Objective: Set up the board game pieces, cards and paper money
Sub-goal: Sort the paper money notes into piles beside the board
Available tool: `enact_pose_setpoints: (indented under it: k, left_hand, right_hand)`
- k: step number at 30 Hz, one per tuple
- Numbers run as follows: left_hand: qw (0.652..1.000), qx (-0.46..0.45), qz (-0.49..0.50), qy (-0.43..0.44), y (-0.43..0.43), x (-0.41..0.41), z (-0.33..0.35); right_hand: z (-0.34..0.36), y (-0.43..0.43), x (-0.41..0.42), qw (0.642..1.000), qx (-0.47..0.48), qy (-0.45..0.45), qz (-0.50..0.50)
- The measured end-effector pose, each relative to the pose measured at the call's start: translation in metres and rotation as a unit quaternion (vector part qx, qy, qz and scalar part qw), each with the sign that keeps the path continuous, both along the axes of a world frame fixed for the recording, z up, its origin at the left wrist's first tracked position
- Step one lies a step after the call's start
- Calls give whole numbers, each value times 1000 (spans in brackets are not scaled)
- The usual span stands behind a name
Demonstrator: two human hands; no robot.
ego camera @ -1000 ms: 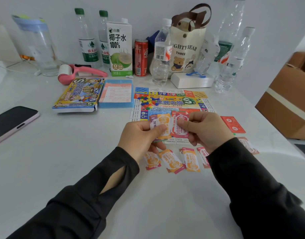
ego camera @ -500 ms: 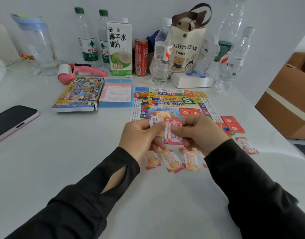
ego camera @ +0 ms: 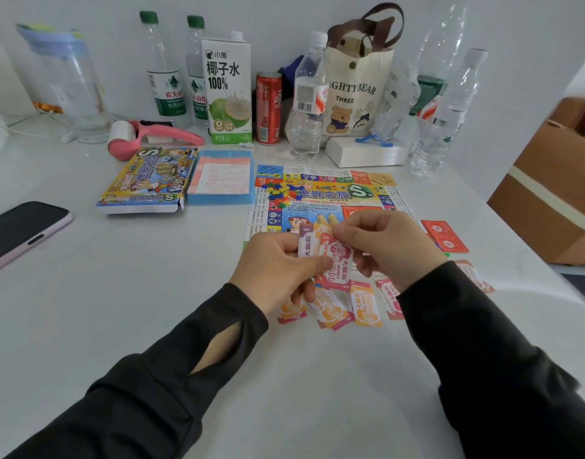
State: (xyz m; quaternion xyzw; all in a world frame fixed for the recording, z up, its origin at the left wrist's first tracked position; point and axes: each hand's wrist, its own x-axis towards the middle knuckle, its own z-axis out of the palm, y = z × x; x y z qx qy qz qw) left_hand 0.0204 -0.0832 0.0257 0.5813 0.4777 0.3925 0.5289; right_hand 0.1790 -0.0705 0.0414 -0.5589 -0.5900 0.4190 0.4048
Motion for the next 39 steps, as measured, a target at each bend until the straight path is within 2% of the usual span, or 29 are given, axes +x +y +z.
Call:
enact_pose_setpoints:
  k: [5,11,16,20,24,28,30,34,39]
  left_hand:
    - [1000,-12,-8,-16,-1,1,1]
    - [999,-31,-4,-28,-2,4,-2]
    - [999,-29,-7,-16,-2,4,-3]
    - [1000,-4,30,-8,2,1,-4]
    - [997,24,72,-3,5,-2,-4]
    - [997,25,77,1,3,1,-4]
    - [996,30,80,3,2,4,-5]
    - [995,36,96,1,-1,10,-6]
    - [992,39,119,-21,-6,22,-2]
  right_hand:
    - [-2,-2,-6,994,-8,97,-58]
    - [-14,-4,-25,944,-13,278,-179]
    - [-10,-4,-24,939,60,236,-242]
    - [-10,3,-8,944,102,127,-288]
    - [-11,6,-1,970,30,99,-222]
    - [-9,4,2,980,-37,158,-118]
    - [-7,4,7,983,-42,155,-90]
    - [-8,4,19,994,-36,85,-65]
    - [-7,-1,32,985,-31,163,-35]
